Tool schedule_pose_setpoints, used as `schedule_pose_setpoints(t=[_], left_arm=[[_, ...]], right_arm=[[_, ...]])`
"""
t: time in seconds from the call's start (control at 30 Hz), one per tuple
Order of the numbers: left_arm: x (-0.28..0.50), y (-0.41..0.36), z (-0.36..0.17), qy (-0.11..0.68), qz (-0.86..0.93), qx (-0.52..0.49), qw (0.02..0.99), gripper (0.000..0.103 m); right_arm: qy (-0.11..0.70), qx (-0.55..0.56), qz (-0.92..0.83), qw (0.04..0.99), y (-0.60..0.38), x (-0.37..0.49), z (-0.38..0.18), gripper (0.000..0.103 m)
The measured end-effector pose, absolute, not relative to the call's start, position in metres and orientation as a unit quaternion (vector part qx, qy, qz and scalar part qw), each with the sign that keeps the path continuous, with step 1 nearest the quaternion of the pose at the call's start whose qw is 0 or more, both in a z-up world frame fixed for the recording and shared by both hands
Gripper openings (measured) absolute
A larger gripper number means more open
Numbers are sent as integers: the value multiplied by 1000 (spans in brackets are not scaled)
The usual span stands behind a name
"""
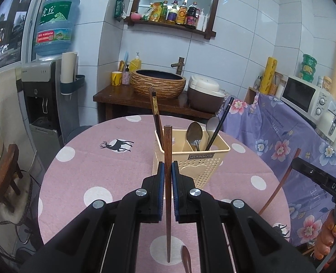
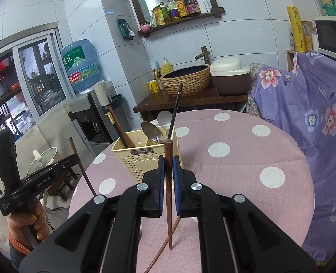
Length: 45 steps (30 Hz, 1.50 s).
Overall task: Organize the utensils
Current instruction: 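Lift the wooden chopstick with left tool while right tool carries its chopstick over the holder, then lower and release the chopstick into the holder while right tool drops its chopstick in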
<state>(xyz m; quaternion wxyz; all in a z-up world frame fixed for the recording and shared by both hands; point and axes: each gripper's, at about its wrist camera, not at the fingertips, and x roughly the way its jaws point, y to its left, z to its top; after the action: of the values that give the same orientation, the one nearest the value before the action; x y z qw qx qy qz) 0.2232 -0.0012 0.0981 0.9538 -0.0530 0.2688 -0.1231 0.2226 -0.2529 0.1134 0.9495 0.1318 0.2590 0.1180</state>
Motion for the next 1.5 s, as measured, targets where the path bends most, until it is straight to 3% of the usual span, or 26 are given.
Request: schedule_pose_setpoints(t=[0.33,0.67,0.8,1.23,1.5], left_arm=[[226,1,119,258,-136,-52,955,7],[270,5,223,165,-117,-89,975,7],[297,-6,241,136,-94,-104,981,7],[323,-25,132,201,-80,-89,972,7],[327,-27,100,230,-89,-81,966,7]], right_arm=[[251,129,144,949,-250,233,139,8],[180,94,140,969,-234,273,257,8],[156,94,120,976,-227,295,283,8],[232,89,79,965,-203,348,160,8],[239,86,76,964,-202,350,136,8]])
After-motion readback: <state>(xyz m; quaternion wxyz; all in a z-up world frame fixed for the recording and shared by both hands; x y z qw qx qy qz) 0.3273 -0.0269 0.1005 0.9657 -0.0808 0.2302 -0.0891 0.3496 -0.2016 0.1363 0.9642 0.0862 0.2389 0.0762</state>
